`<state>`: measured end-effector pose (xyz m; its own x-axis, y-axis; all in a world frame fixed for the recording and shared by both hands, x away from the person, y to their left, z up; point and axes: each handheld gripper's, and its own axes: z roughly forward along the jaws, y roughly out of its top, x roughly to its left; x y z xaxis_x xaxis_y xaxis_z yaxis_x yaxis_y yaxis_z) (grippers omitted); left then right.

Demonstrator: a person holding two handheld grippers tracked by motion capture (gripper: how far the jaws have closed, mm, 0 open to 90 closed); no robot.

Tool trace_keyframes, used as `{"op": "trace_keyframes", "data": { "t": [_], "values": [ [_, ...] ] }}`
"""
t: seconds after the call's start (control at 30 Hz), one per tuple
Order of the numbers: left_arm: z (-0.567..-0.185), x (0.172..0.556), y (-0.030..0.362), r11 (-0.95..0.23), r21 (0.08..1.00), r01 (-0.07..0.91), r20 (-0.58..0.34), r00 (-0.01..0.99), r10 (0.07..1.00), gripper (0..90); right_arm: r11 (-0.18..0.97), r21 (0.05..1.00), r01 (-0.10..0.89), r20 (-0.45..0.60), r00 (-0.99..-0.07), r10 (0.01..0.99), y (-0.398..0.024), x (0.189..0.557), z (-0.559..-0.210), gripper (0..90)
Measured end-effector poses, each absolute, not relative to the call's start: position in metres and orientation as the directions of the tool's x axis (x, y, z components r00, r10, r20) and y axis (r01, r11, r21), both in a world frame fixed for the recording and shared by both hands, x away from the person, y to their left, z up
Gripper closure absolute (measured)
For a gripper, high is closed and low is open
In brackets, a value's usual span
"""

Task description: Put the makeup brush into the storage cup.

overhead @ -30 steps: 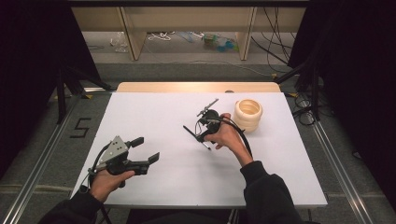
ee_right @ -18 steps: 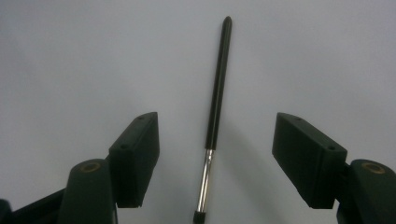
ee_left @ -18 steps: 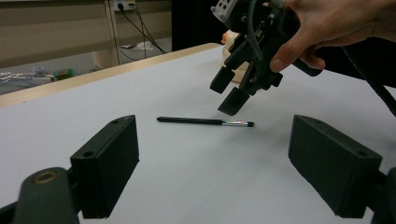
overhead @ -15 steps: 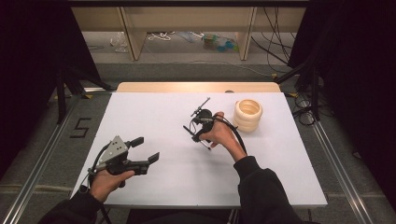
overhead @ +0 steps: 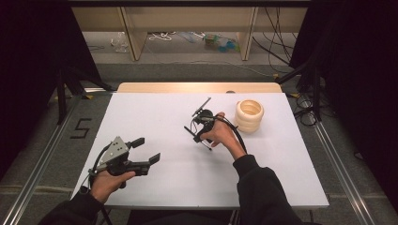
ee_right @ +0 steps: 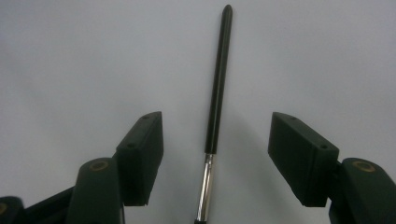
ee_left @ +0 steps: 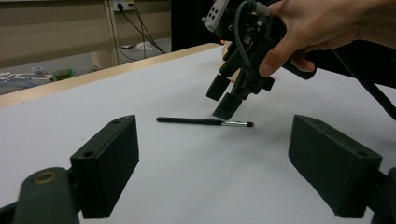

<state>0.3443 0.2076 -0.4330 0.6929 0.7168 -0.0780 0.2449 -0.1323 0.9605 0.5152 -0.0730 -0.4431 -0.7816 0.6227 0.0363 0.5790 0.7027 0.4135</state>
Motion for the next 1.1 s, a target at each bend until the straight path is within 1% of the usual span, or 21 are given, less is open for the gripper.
{"op": "trace_keyframes", "data": {
  "t": [0.4,0.83,1.1],
  "values": [
    [-0.433,0.345,0.208,-0.134,0.963,0.232,-0.070,0.700,0.710,16.0,0.713,0.382,0.587,0.031,-0.780,0.625,-0.068,0.519,-0.449,39.9],
    [-0.434,0.345,0.207,-0.122,0.962,0.243,-0.086,0.697,0.712,16.0,0.721,0.352,0.597,0.049,-0.781,0.623,-0.063,0.522,-0.453,45.5],
    [-0.433,0.345,0.207,-0.122,0.962,0.243,-0.086,0.698,0.711,16.1,0.725,0.337,0.601,0.050,-0.780,0.624,-0.062,0.524,-0.456,51.0]
  ]
}}
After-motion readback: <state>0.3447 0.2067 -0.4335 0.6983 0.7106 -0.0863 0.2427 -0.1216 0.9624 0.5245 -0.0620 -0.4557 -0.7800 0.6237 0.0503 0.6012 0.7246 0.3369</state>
